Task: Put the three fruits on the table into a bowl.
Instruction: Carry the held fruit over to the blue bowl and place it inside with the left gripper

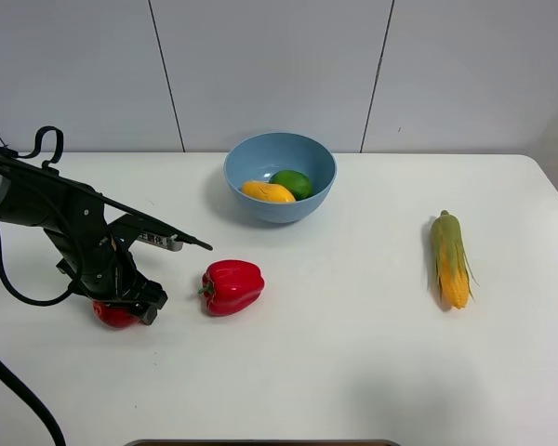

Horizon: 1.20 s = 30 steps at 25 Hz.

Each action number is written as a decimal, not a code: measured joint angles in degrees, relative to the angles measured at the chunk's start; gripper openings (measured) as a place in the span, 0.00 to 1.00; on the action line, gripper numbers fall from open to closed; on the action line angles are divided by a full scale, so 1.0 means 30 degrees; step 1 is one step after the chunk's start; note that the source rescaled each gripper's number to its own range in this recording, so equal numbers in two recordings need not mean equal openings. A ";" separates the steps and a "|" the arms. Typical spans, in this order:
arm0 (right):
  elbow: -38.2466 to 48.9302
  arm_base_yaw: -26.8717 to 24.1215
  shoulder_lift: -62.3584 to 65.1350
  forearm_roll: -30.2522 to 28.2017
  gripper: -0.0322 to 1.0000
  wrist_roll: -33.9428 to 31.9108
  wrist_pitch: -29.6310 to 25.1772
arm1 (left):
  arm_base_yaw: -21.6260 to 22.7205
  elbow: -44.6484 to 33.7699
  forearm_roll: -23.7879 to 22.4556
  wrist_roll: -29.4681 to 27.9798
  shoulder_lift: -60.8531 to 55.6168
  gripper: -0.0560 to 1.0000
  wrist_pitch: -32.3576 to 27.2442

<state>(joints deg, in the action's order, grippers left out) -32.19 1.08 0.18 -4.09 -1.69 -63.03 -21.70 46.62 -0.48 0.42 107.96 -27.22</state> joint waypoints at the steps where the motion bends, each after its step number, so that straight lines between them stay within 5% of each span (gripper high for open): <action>1: 0.0000 0.0000 0.0000 0.0000 0.93 0.0000 0.0000 | 0.0000 0.0000 0.0000 0.0000 -0.0019 0.08 0.0000; 21: 0.0000 0.0000 0.0000 0.0000 0.93 0.0000 0.0000 | 0.0000 0.0018 0.0160 0.0000 -0.5648 0.09 -0.1019; 30: 0.0000 0.0000 0.0000 0.0000 0.93 0.0000 0.0000 | 0.0000 0.2644 0.0160 0.0071 -0.7253 0.09 -0.1150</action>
<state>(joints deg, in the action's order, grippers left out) -32.19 1.08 0.18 -4.09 -1.69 -63.03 -21.70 54.55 0.00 0.63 86.20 -30.67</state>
